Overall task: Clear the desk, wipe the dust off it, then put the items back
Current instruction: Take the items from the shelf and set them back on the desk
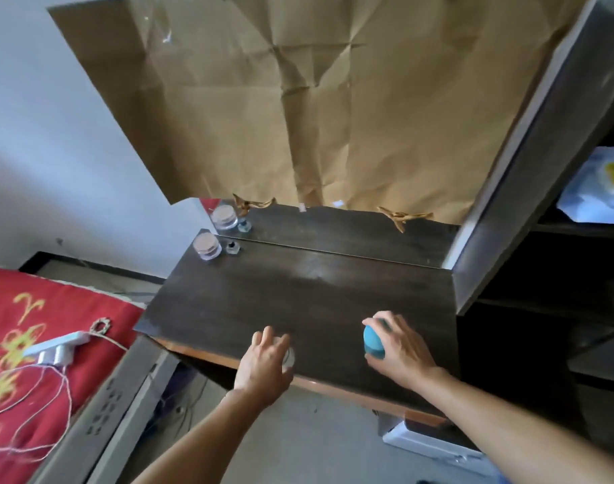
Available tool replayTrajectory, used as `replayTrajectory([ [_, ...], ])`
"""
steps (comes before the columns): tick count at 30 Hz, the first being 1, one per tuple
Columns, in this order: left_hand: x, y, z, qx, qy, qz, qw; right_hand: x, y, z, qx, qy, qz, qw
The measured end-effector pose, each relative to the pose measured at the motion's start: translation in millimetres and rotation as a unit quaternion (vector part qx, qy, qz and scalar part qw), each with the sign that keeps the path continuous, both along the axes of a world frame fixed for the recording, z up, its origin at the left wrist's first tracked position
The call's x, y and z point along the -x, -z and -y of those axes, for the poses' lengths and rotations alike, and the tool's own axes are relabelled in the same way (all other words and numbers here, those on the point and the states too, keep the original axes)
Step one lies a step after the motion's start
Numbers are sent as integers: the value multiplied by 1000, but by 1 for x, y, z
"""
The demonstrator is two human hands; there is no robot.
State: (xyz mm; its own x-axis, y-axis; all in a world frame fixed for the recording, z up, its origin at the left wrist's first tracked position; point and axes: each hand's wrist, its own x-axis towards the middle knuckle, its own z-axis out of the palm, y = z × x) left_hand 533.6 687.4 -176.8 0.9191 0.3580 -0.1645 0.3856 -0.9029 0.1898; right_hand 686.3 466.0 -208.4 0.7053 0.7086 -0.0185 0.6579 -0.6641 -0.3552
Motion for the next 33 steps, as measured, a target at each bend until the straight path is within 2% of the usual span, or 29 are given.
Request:
replayTrajectory([
  [8,-2,15,-88,21,-53,-8,998,-17,4,-109,12,-47,-9,999],
  [17,-66,24,-196,17,-56,-66,996,-74,27,-242,-2,-56,-64,996],
  [22,-99,29,-249,11,-59,-86,995,-96,33,-305,13,-63,-64,996],
  [27,-135,43,-295,0,9,-93,996,-107,44,-351,22,-35,-69,997],
  [33,-182,68,-332,-7,157,-110,981,-112,53,-376,19,77,-62,995],
])
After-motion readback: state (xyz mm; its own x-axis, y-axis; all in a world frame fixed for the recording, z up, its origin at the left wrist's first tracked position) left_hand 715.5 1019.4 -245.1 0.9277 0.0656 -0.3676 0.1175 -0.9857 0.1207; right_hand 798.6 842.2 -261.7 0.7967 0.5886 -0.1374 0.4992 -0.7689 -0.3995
